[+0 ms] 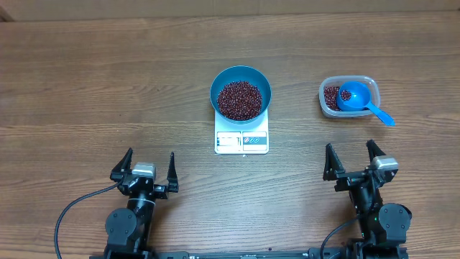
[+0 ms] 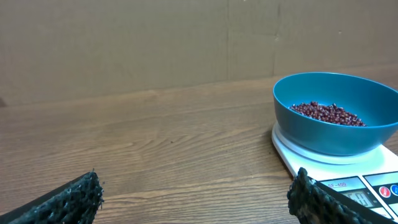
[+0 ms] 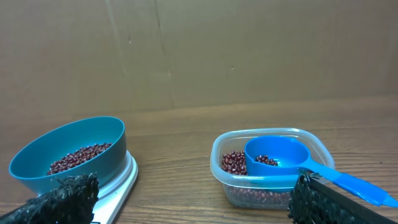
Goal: Scoop item into bowl and weigh 150g on scale
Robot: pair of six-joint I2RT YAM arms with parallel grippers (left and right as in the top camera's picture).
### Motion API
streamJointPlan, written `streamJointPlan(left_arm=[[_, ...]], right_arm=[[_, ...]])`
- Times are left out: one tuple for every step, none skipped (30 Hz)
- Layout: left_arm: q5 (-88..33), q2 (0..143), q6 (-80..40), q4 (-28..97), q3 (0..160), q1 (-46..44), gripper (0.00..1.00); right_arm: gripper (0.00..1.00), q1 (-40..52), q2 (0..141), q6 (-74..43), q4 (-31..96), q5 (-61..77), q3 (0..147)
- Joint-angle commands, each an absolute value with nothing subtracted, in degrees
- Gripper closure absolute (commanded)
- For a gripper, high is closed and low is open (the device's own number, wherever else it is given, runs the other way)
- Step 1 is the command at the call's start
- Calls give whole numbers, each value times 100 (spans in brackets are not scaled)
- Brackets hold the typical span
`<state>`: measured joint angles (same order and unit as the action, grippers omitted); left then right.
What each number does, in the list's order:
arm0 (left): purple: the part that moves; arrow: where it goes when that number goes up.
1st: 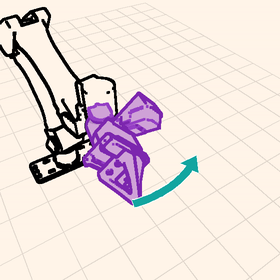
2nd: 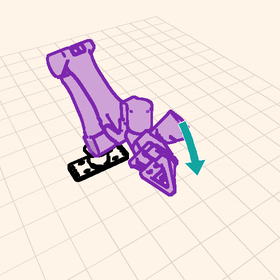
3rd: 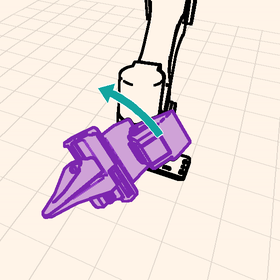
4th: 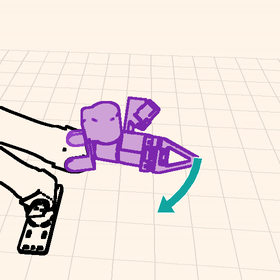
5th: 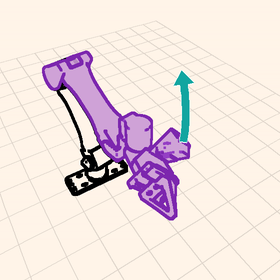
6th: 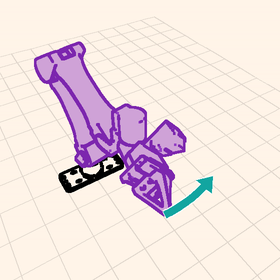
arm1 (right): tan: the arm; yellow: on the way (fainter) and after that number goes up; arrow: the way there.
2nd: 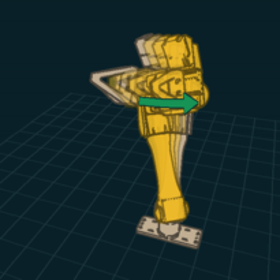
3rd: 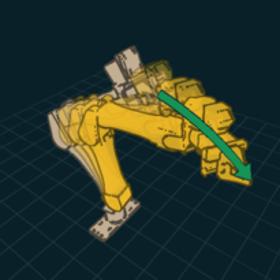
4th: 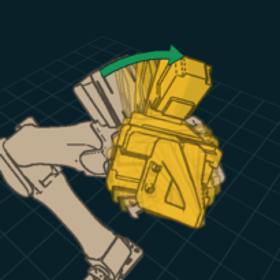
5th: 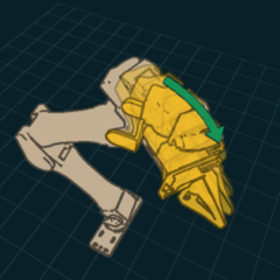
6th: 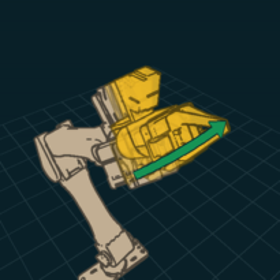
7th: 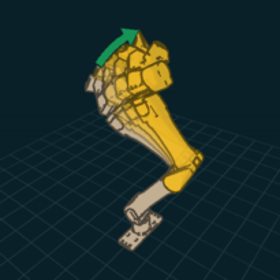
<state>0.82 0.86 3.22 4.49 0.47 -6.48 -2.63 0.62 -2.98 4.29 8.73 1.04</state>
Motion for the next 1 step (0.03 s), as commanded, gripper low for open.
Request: streamJointPlan(left_arm=[[19,25,429,447,27,-611,0]], right_arm=[[0,-296,16,-294,401,860,45]])
